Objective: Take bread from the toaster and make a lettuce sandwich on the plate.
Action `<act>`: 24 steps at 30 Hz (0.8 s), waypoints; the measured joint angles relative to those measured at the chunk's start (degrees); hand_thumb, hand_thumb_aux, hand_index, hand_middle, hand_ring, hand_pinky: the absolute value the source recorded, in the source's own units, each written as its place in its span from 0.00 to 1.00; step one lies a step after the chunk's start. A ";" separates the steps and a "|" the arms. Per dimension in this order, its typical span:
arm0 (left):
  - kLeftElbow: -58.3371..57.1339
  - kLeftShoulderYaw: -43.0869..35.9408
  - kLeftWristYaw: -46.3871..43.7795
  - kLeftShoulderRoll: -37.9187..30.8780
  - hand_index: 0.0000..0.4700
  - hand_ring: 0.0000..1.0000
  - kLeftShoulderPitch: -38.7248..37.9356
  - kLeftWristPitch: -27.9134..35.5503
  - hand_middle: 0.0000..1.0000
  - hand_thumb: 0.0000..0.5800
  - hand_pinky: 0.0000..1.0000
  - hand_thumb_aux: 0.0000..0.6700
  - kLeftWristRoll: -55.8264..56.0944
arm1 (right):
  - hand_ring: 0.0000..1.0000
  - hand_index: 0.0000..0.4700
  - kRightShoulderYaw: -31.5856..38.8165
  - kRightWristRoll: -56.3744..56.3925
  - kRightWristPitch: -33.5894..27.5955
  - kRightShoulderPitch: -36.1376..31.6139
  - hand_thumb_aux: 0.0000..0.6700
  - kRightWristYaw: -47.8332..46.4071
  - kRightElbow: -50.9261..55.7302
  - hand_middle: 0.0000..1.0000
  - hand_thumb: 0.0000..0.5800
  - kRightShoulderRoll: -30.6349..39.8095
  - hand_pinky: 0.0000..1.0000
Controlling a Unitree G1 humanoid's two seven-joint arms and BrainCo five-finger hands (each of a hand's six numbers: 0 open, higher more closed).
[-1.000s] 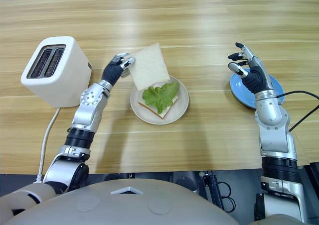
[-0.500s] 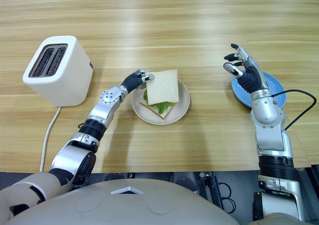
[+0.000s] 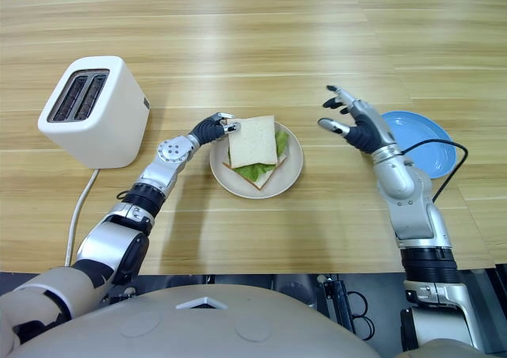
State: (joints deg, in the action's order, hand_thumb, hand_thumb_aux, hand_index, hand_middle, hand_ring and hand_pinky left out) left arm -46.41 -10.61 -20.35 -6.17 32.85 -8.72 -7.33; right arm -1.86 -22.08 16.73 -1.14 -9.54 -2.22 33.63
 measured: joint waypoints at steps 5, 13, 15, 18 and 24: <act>-0.66 -0.29 -0.80 0.08 0.98 1.00 0.20 -0.45 1.00 1.00 1.00 1.00 -0.39 | 0.25 0.00 3.51 -3.59 1.65 -0.11 0.00 -0.42 -0.21 0.25 0.00 0.73 0.25; -2.58 -1.25 -1.95 0.71 0.98 1.00 1.09 -0.70 1.00 1.00 1.00 1.00 -1.47 | 0.25 0.00 8.39 -9.14 3.80 -0.73 0.00 -0.34 0.57 0.25 0.00 1.07 0.25; -3.08 -1.56 -1.93 0.71 0.98 1.00 1.46 -0.68 1.00 1.00 1.00 1.00 -1.73 | 0.25 0.00 9.33 -9.64 4.14 -0.75 0.00 -0.32 1.05 0.25 0.00 0.90 0.25; -3.81 -1.87 -1.79 0.70 0.94 1.00 1.78 -0.68 1.00 1.00 1.00 0.96 -2.47 | 0.25 0.00 11.48 -10.46 4.60 -0.68 0.00 -0.33 1.46 0.25 0.00 0.09 0.25; -4.58 -2.75 -1.78 0.69 0.98 1.00 2.27 -0.62 1.00 1.00 1.00 1.00 -3.74 | 0.26 0.00 13.57 -13.10 5.03 -0.56 0.00 0.09 1.46 0.26 0.00 -0.92 0.26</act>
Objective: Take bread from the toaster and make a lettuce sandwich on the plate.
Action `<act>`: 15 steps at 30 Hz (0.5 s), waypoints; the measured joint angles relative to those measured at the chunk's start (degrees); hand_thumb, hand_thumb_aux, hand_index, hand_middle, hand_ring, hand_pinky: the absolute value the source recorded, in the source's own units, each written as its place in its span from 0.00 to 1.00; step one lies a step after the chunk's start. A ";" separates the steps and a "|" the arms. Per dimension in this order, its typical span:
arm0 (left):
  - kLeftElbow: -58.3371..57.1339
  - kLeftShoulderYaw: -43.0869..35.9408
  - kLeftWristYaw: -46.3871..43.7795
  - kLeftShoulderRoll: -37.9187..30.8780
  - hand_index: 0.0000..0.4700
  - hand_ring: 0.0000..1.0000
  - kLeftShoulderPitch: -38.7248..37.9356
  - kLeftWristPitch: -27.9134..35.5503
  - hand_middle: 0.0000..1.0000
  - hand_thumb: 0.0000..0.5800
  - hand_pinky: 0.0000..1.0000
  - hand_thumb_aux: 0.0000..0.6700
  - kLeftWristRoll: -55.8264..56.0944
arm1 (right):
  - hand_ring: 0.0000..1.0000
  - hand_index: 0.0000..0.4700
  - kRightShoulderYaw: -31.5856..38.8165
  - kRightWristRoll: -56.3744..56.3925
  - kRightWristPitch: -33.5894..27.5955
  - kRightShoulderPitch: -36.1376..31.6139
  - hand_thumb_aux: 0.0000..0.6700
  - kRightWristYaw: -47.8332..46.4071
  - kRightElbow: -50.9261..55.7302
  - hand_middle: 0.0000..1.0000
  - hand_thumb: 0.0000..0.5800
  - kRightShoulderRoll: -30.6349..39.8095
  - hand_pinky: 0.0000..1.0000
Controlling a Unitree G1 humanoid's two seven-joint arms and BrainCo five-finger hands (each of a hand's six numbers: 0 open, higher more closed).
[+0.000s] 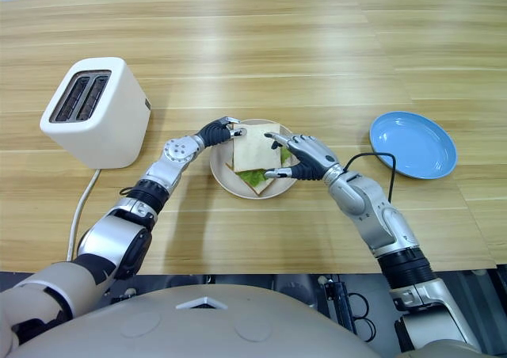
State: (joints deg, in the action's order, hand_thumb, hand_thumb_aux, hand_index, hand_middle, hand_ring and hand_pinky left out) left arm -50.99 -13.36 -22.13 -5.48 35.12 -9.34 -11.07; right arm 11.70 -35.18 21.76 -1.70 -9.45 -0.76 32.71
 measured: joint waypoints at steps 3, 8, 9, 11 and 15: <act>-0.03 -0.07 -0.37 0.00 0.98 1.00 0.02 0.04 1.00 1.00 1.00 1.00 0.01 | 0.25 0.00 0.38 -0.96 0.01 0.00 0.00 0.27 0.00 0.25 0.00 -0.11 0.25; 0.16 -0.16 -0.94 -0.10 0.98 1.00 -0.10 0.12 1.00 1.00 1.00 1.00 0.01 | 0.26 0.00 1.24 -1.60 0.00 -0.02 0.00 0.65 -0.02 0.26 0.00 -0.46 0.26; 0.23 -0.21 -1.05 -0.15 0.98 1.00 -0.13 0.14 1.00 1.00 1.00 1.00 0.01 | 0.26 0.00 1.42 -1.77 -0.01 -0.03 0.00 0.75 -0.02 0.26 0.00 -0.48 0.26; 0.43 -0.29 -1.33 -0.25 0.98 1.00 -0.20 0.17 1.00 1.00 1.00 1.00 -0.01 | 0.26 0.00 1.66 -2.33 -0.01 -0.03 0.00 0.80 -0.07 0.26 0.00 -0.52 0.26; 1.52 -0.75 -2.04 -0.52 0.98 1.00 -0.80 0.29 1.00 1.00 1.00 1.00 -0.12 | 0.26 0.00 1.87 -2.80 -0.08 -0.32 0.00 1.05 -0.10 0.26 0.00 -0.67 0.26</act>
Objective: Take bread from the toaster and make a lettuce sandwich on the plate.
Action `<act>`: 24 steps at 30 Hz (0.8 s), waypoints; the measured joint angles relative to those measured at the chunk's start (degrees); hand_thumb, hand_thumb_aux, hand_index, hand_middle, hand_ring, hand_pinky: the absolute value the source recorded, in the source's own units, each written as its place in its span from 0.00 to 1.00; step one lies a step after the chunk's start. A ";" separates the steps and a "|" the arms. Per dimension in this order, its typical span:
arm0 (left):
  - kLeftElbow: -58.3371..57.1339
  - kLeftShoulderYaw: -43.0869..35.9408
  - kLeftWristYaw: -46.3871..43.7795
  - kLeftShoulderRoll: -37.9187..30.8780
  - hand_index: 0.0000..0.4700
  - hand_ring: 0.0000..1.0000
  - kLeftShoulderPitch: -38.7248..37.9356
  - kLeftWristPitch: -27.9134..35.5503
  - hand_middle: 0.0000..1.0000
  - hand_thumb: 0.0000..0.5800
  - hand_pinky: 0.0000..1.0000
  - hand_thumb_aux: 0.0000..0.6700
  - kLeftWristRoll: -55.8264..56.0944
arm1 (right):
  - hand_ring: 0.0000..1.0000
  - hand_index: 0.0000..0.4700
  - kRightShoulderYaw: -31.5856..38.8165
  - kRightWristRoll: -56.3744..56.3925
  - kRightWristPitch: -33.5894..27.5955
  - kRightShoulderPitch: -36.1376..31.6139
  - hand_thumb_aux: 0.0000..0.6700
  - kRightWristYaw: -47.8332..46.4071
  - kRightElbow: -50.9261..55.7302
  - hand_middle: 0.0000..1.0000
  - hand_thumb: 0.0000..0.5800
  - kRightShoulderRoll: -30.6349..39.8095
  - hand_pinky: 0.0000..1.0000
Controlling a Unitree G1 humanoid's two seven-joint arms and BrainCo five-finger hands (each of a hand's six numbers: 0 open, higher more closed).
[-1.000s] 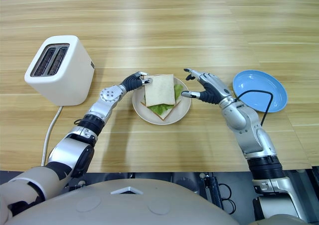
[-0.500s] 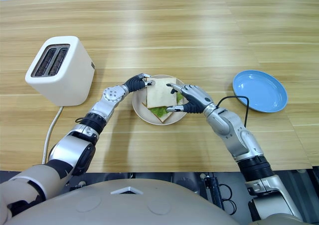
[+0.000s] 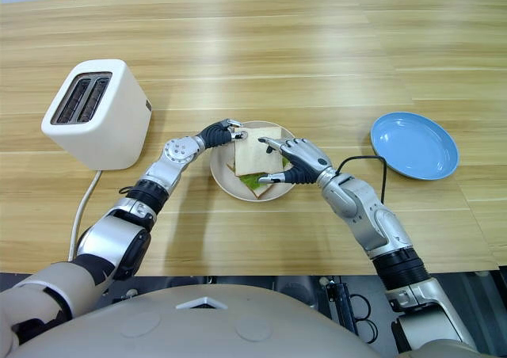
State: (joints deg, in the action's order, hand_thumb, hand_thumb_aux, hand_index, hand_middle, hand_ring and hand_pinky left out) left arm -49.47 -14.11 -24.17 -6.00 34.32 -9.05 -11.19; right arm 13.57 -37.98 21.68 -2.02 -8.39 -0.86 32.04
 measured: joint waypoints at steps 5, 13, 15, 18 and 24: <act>0.99 -1.51 -1.52 0.11 0.98 1.00 -1.14 0.43 1.00 1.00 1.00 1.00 -0.04 | 0.26 0.00 0.37 -0.87 0.00 -0.47 0.00 0.22 -0.04 0.26 0.00 -0.63 0.26; 1.83 -3.50 -3.11 0.04 0.98 1.00 -2.33 1.73 1.00 1.00 1.00 1.00 -0.09 | 0.26 0.00 4.64 -2.44 0.29 -1.11 0.00 1.49 1.31 0.26 0.00 -4.24 0.26; 1.93 -3.74 -3.11 -0.02 0.98 1.00 -2.37 1.85 1.00 1.00 1.00 1.00 -0.12 | 0.25 0.00 5.05 -2.64 0.41 -1.11 0.00 1.95 2.33 0.25 0.00 -4.47 0.25; 2.09 -3.94 -3.01 -0.16 0.98 1.00 -2.44 2.16 1.00 1.00 1.00 1.00 -0.13 | 0.25 0.00 5.58 -2.99 0.73 -1.09 0.00 2.91 3.00 0.25 0.00 -4.42 0.25; 1.86 -4.20 -1.42 -0.17 0.98 1.00 -2.32 2.17 1.00 1.00 1.00 1.00 -0.61 | 0.26 0.00 6.26 -3.47 1.06 -0.33 0.00 4.22 3.08 0.26 0.00 -3.54 0.26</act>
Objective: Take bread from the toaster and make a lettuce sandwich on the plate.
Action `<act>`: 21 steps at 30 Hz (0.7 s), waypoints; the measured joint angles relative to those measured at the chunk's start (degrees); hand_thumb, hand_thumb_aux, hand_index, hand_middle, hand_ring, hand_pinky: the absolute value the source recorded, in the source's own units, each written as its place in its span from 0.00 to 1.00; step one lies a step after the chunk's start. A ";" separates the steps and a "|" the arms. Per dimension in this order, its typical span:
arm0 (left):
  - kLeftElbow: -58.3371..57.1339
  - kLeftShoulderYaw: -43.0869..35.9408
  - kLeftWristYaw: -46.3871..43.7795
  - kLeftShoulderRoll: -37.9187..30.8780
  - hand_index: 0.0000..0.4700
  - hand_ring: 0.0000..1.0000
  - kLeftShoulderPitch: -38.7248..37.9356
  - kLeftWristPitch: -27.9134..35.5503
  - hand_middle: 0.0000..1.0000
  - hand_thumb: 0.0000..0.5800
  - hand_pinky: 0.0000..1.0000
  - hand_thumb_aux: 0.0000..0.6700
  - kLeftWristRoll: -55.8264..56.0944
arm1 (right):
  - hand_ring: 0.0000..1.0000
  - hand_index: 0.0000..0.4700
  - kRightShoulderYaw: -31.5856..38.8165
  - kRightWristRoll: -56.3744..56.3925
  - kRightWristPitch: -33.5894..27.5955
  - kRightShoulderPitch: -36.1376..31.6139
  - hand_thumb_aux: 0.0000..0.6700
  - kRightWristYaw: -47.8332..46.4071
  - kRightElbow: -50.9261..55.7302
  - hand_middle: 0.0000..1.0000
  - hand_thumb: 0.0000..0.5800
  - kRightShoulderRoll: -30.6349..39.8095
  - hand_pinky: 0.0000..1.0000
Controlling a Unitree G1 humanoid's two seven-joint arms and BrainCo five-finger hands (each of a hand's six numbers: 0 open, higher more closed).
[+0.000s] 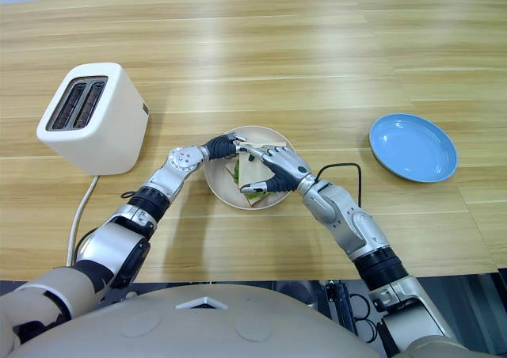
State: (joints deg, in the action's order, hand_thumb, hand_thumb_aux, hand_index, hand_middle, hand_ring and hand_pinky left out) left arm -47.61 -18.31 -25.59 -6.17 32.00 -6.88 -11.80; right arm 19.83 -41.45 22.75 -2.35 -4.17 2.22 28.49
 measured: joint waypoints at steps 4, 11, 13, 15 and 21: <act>-0.05 -0.15 0.93 -0.02 0.98 1.00 0.09 0.00 1.00 1.00 1.00 1.00 -1.06 | 0.26 0.00 0.11 -0.31 -0.07 0.71 0.00 0.05 -0.90 0.26 0.00 1.26 0.26; 0.13 -0.21 2.02 -0.20 0.98 1.00 0.13 -0.12 1.00 1.00 1.00 1.00 -1.67 | 0.24 0.00 0.52 -1.24 -0.85 2.22 0.00 -0.23 -2.40 0.24 0.00 2.09 0.24; 0.54 -0.22 3.20 -0.43 0.67 0.64 -0.14 -0.09 0.64 0.90 0.64 0.68 -2.02 | 0.23 0.00 1.72 -1.24 -1.09 2.07 0.00 -1.80 -1.68 0.23 0.00 2.32 0.23; 1.43 -0.24 4.64 -0.80 0.00 0.00 -0.86 0.06 0.00 0.00 0.00 0.00 -2.82 | 0.15 0.00 2.56 -1.23 -1.19 1.57 0.00 -2.79 -1.12 0.15 0.00 2.37 0.15; 11.11 -0.12 10.11 -3.69 0.00 0.00 -4.43 1.75 0.00 0.00 0.00 0.00 -5.94 | 0.14 0.00 4.79 -1.21 -1.12 -0.35 0.00 -3.55 1.41 0.14 0.00 1.95 0.14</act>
State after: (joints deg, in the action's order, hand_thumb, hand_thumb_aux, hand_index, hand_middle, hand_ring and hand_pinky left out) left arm -36.50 -18.43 -15.48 -9.86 27.57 -5.13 -17.74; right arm 24.62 -42.66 21.62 -2.71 -7.72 3.63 30.45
